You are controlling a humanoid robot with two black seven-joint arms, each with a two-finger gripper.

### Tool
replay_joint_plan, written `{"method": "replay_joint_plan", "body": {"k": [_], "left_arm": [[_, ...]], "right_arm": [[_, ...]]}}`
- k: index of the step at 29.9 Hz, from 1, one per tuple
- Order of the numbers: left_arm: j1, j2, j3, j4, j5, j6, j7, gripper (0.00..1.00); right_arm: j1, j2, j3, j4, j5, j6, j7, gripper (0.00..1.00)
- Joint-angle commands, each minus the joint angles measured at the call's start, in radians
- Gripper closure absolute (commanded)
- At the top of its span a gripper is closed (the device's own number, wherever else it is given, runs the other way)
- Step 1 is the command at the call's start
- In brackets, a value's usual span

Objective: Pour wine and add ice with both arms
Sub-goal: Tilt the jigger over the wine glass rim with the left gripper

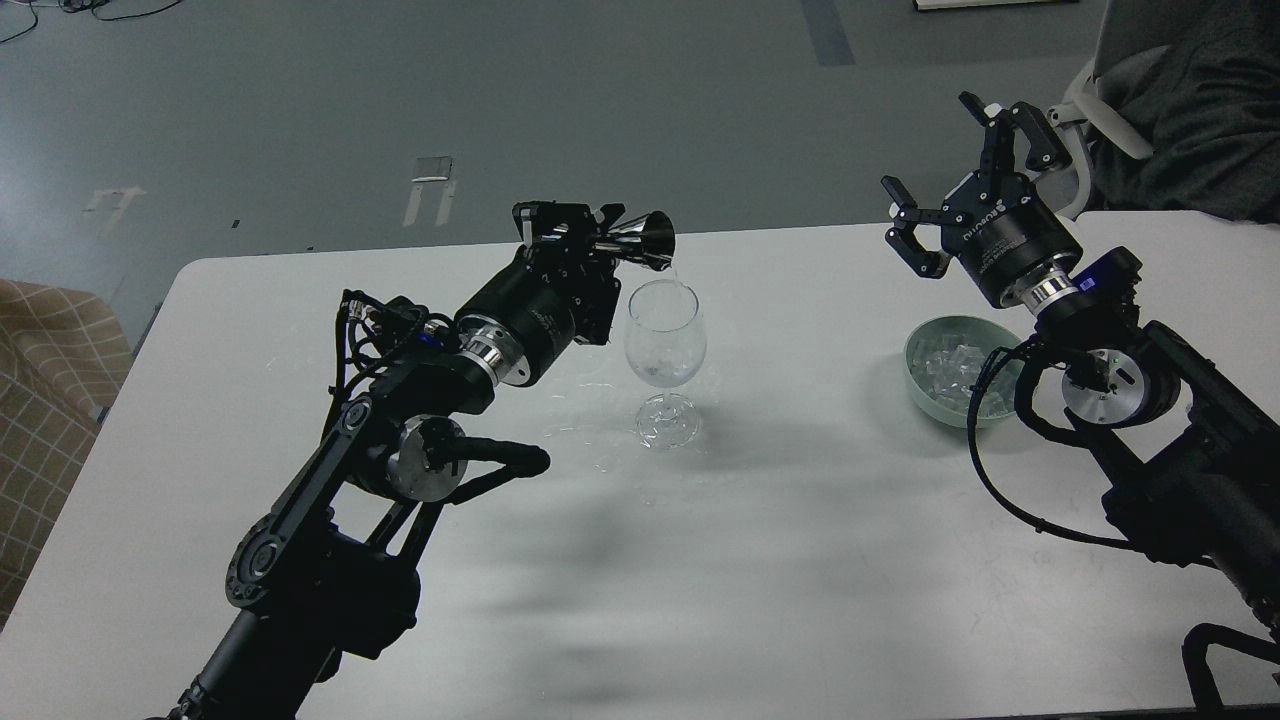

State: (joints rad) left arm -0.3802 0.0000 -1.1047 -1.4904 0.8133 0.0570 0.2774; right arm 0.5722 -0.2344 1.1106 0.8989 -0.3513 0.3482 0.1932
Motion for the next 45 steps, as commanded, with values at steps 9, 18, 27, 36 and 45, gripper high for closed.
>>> {"method": "replay_joint_plan", "body": {"k": [9,18,27,36,45], "left_arm": [[-0.002,0.0,0.02,0.001,0.041,0.0,-0.011,1.0],[0.001,0.034,0.022,0.002,0.046,0.0,-0.034,1.0],[0.0,0.058,0.022,0.007,0.098,-0.008,-0.046,1.0],[-0.003,0.063,0.022,0.009,0.127,-0.025,-0.067,1.0],[-0.003,0.072,0.029,0.01,0.184,-0.026,-0.084,1.0]], "right_arm": [[-0.006,0.003,0.002,0.002,0.0,0.0,0.0,0.0],[-0.009,0.003,0.002,0.003,0.0,-0.003,0.0,0.0],[-0.009,0.009,0.002,0.003,0.0,-0.005,0.0,0.0],[-0.009,0.007,0.003,0.003,0.0,-0.003,0.0,0.0],[-0.009,0.01,0.003,0.003,0.0,-0.005,0.0,0.0]]}}
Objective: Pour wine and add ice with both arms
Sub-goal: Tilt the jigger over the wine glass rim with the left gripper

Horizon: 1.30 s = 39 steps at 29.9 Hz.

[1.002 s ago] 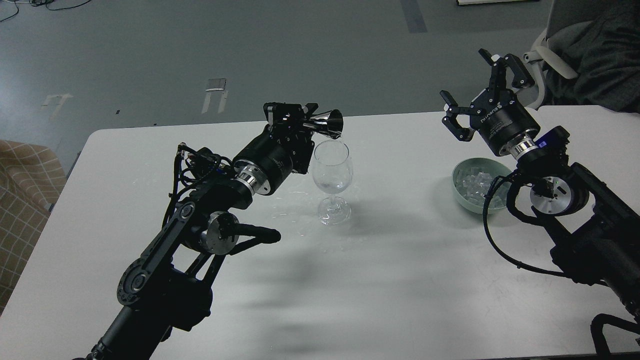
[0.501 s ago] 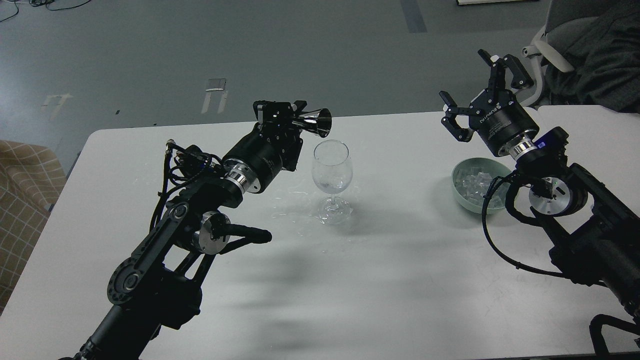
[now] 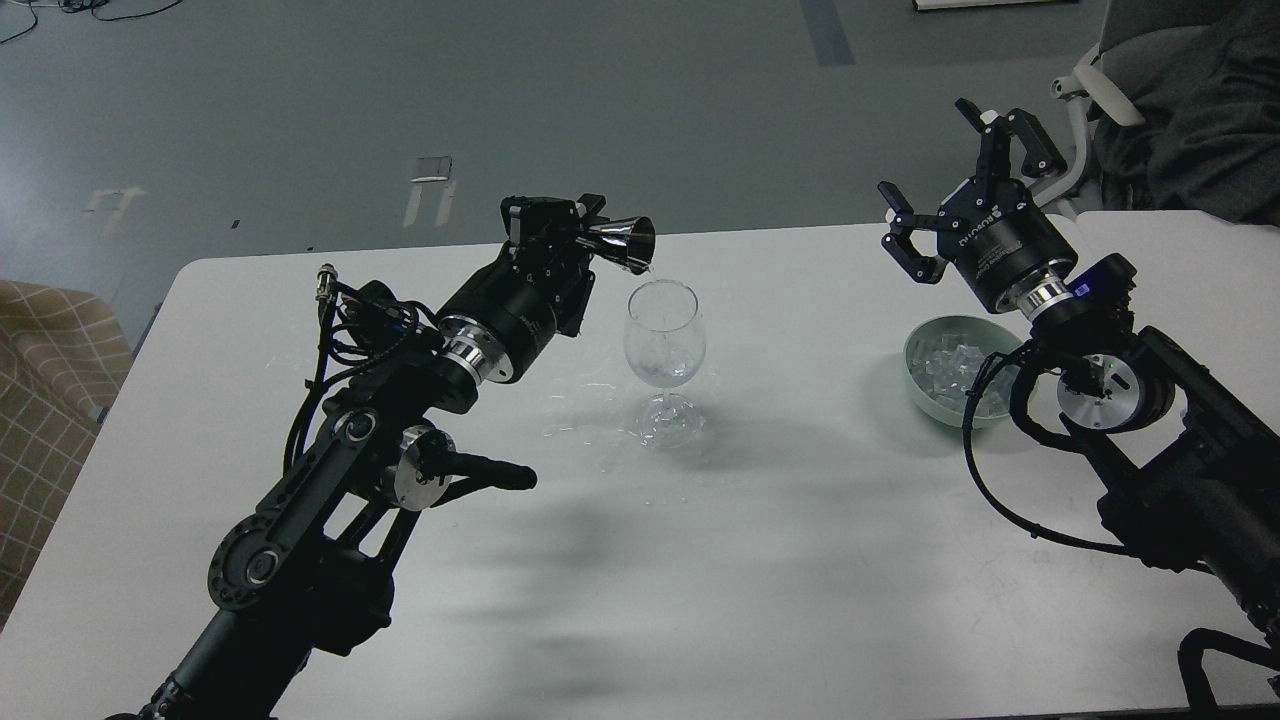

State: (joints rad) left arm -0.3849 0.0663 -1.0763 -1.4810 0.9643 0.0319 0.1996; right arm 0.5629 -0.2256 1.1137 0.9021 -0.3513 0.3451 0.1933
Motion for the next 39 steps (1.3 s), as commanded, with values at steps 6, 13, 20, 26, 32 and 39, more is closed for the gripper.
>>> {"method": "replay_joint_plan", "body": {"k": [6,13,20,26,32,39], "left_arm": [[0.0,0.021,0.019,0.001,0.053,-0.001,-0.02,1.0],[0.0,0.035,0.022,0.001,0.094,-0.001,-0.023,1.0],[-0.006,0.035,0.022,0.001,0.111,-0.001,-0.022,1.0],[-0.015,0.035,0.022,-0.001,0.111,-0.001,-0.012,1.0],[-0.038,0.033,0.076,-0.001,0.111,0.0,-0.009,1.0],[-0.043,0.033,0.099,-0.002,0.207,0.0,-0.009,1.0]], "right_arm": [[0.0,0.005,0.0,0.0,0.0,-0.002,0.0,0.0],[0.0,0.005,0.0,0.0,0.0,0.0,0.0,0.0],[0.0,0.005,0.0,0.0,0.0,0.0,0.0,0.0],[0.0,0.006,0.001,0.0,0.0,0.0,0.0,0.0],[0.0,0.005,0.001,0.0,0.0,-0.002,0.0,0.0],[0.0,0.005,0.001,0.0,0.0,-0.002,0.0,0.0]]}}
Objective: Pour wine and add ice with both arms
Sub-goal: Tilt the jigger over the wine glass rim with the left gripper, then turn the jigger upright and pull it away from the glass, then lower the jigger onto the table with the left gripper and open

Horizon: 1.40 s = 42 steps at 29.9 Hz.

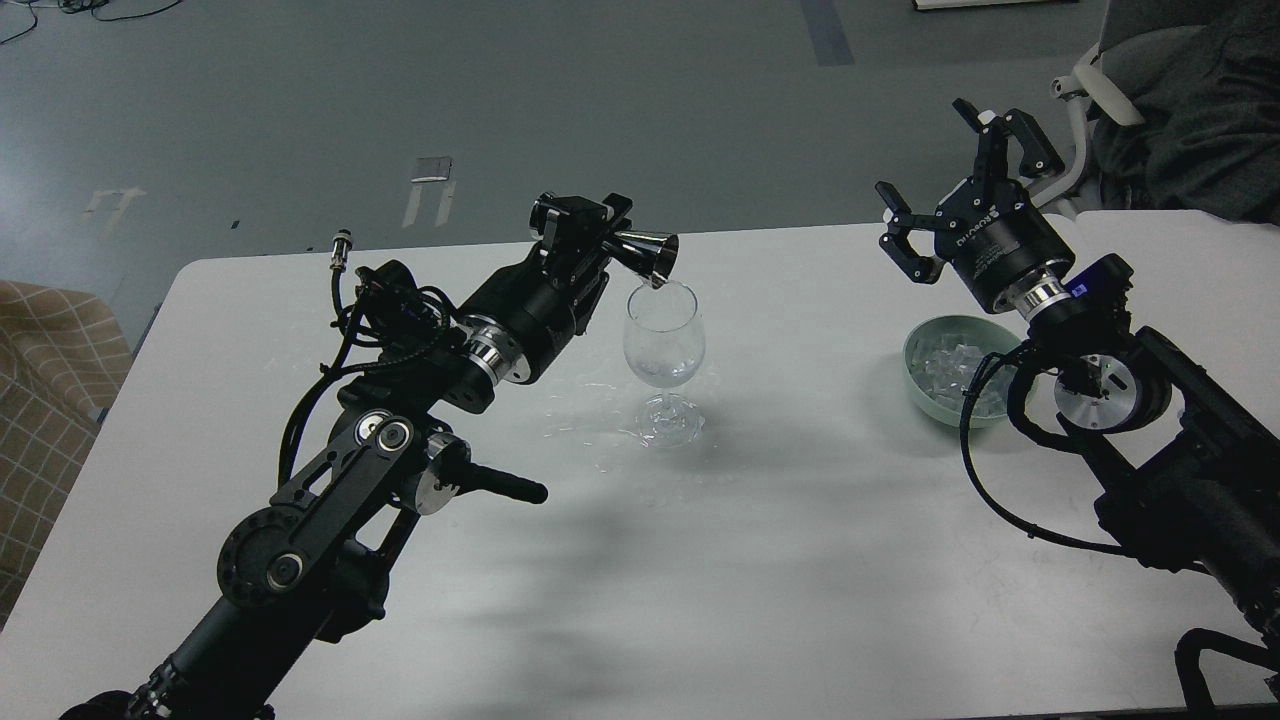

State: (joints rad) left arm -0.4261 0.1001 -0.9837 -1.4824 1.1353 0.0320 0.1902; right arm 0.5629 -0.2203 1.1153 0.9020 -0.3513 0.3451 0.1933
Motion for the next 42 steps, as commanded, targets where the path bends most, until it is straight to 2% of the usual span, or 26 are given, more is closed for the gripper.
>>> {"method": "replay_joint_plan", "body": {"k": [1,13,17,19,20,23,25,26,28,31,39,42], "left_arm": [[-0.002,0.0,0.01,0.001,0.041,0.0,0.0,1.0],[-0.026,0.018,0.056,-0.001,0.187,-0.001,0.0,1.0],[-0.031,0.009,0.036,-0.003,0.143,0.008,0.029,1.0],[-0.029,0.006,-0.024,-0.003,-0.015,0.019,0.052,1.0],[-0.029,0.006,-0.024,-0.003,-0.015,0.019,0.052,1.0],[-0.025,0.013,-0.105,-0.006,-0.253,0.045,0.069,1.0],[-0.016,0.018,-0.191,-0.007,-0.426,0.051,0.09,1.0],[-0.016,0.018,-0.191,-0.007,-0.427,0.051,0.09,1.0],[-0.008,0.004,-0.292,-0.007,-0.61,0.054,0.109,1.0],[0.024,-0.01,-0.422,-0.006,-0.84,0.083,0.11,1.0],[0.188,-0.086,-0.592,-0.004,-0.928,0.104,0.115,1.0],[0.248,-0.1,-0.654,-0.004,-0.925,0.1,0.133,1.0]], "right_arm": [[0.0,-0.001,0.0,0.0,0.0,0.0,0.0,0.0],[-0.006,0.007,-0.002,0.0,0.0,-0.001,0.001,0.0],[-0.012,0.007,0.0,0.0,0.0,0.0,0.0,0.0],[-0.014,0.007,0.0,0.0,0.0,-0.001,0.0,0.0],[-0.014,0.007,0.0,0.0,0.0,-0.001,0.0,0.0],[-0.014,0.006,0.0,0.0,0.0,0.0,0.0,0.0],[-0.014,0.006,0.0,0.0,0.0,0.0,0.0,0.0],[-0.014,0.006,0.0,0.0,0.0,0.0,0.0,0.0],[-0.014,0.007,0.0,0.0,0.0,-0.001,0.0,0.0],[-0.014,0.006,0.001,0.0,0.0,-0.001,0.0,0.0],[-0.014,0.004,0.001,0.0,0.0,-0.001,0.0,0.0],[-0.014,0.004,0.0,0.0,0.0,-0.001,0.0,0.0]]}}
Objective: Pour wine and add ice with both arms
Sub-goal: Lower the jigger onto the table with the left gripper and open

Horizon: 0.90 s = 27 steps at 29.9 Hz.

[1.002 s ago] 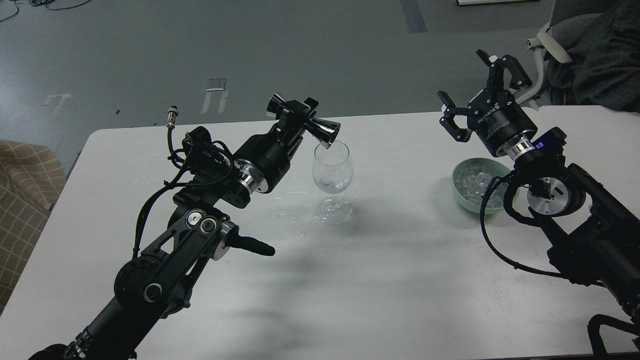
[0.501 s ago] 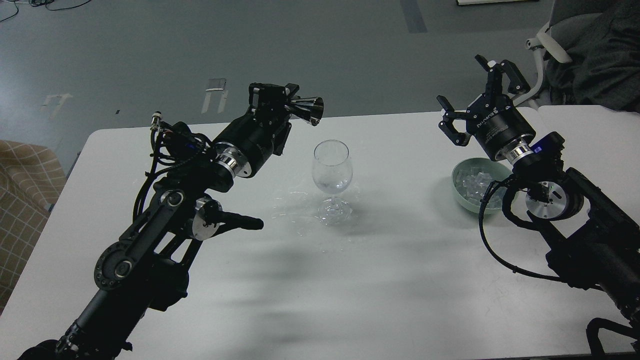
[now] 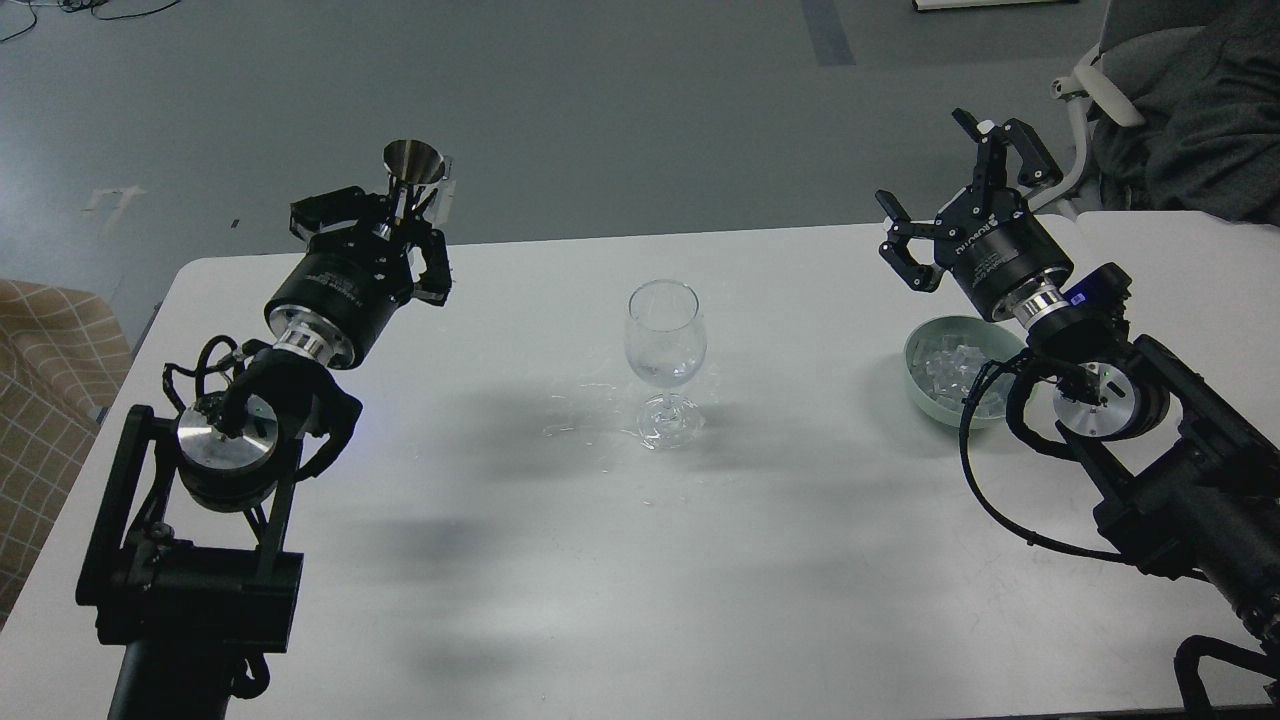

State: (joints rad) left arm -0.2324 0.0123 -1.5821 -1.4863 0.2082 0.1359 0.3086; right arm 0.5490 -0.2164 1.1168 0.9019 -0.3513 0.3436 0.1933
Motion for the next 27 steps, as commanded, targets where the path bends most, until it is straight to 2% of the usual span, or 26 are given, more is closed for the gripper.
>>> {"method": "replay_joint_plan", "body": {"k": [1,4,7,14,20,27], "left_arm": [[0.065,-0.012,-0.061,0.0,0.002,-0.004,0.015,1.0],[0.099,-0.012,-0.064,0.003,0.0,-0.015,0.015,1.0],[0.136,-0.012,-0.062,0.018,0.002,-0.061,0.012,0.97],[0.16,-0.012,-0.065,0.118,0.016,-0.128,0.004,0.84],[0.162,-0.012,-0.067,0.143,0.016,-0.136,0.003,0.74],[0.162,-0.012,-0.065,0.144,0.019,-0.136,0.003,0.71]], "right_arm": [[0.0,0.0,-0.002,-0.001,0.0,0.0,0.0,0.0],[0.0,0.0,-0.002,0.0,0.0,0.0,0.0,0.0],[0.0,0.0,-0.003,0.0,0.0,0.0,0.0,0.0],[0.0,0.003,-0.005,0.0,0.0,0.0,0.0,0.0],[0.0,-0.001,-0.005,-0.001,0.0,0.0,0.0,0.0],[0.0,0.003,-0.005,-0.001,-0.003,0.0,0.0,0.0]]}}
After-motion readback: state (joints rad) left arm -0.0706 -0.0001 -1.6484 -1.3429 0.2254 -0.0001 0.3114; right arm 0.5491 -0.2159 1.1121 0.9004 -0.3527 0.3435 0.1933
